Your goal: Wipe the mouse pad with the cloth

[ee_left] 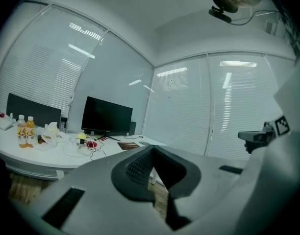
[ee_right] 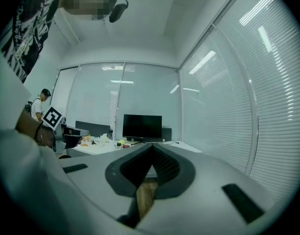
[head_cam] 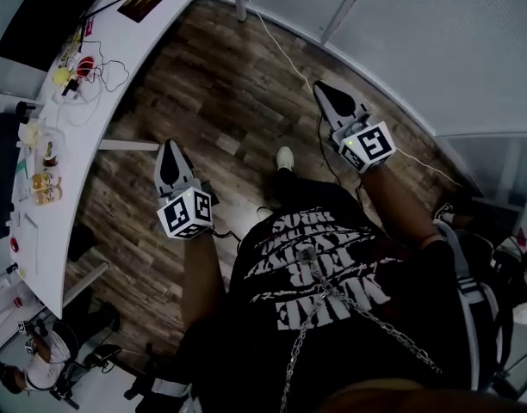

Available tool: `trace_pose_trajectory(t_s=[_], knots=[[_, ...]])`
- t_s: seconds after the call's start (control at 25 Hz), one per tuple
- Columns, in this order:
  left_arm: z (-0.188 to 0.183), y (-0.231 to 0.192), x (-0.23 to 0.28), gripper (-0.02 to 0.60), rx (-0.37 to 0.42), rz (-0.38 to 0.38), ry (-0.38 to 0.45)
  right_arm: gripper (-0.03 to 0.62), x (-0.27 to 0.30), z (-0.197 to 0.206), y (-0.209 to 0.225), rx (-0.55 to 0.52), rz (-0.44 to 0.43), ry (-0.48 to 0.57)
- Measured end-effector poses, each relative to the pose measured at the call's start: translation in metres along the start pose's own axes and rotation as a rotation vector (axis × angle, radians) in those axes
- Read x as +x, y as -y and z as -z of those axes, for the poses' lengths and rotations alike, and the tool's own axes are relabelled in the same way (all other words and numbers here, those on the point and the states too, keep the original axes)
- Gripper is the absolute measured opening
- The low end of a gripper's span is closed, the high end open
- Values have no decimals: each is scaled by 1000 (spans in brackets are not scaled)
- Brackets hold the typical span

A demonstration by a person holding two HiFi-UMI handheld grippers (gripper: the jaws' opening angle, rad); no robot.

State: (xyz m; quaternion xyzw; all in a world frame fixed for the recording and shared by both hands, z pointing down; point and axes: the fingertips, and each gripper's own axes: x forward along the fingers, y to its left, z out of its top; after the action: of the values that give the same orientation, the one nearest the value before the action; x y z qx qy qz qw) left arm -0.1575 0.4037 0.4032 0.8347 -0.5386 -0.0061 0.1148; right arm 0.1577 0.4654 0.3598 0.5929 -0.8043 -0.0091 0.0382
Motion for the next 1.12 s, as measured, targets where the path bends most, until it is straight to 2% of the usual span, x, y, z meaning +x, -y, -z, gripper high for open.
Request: trace_pose_trajectory(t_s=[0.24,0.56,0.72,0.88,1.12], knots=[[1,14,46,6,19,-31,-15,-8,38,-4,38,-7,-36,26],[-36,29,97,6,26,-100,80,-8,77,-17,79,16,-136,75],[-50,33,118,6,12,-126,97,-8,98,-32,103,21,-159,86],[-57,20,139,6,25,-130,103,-8,128,-46,106,16,-177,112],[-43,-15,167,6,13,-131,70,-8,180,-53,101,-1,-180,118]])
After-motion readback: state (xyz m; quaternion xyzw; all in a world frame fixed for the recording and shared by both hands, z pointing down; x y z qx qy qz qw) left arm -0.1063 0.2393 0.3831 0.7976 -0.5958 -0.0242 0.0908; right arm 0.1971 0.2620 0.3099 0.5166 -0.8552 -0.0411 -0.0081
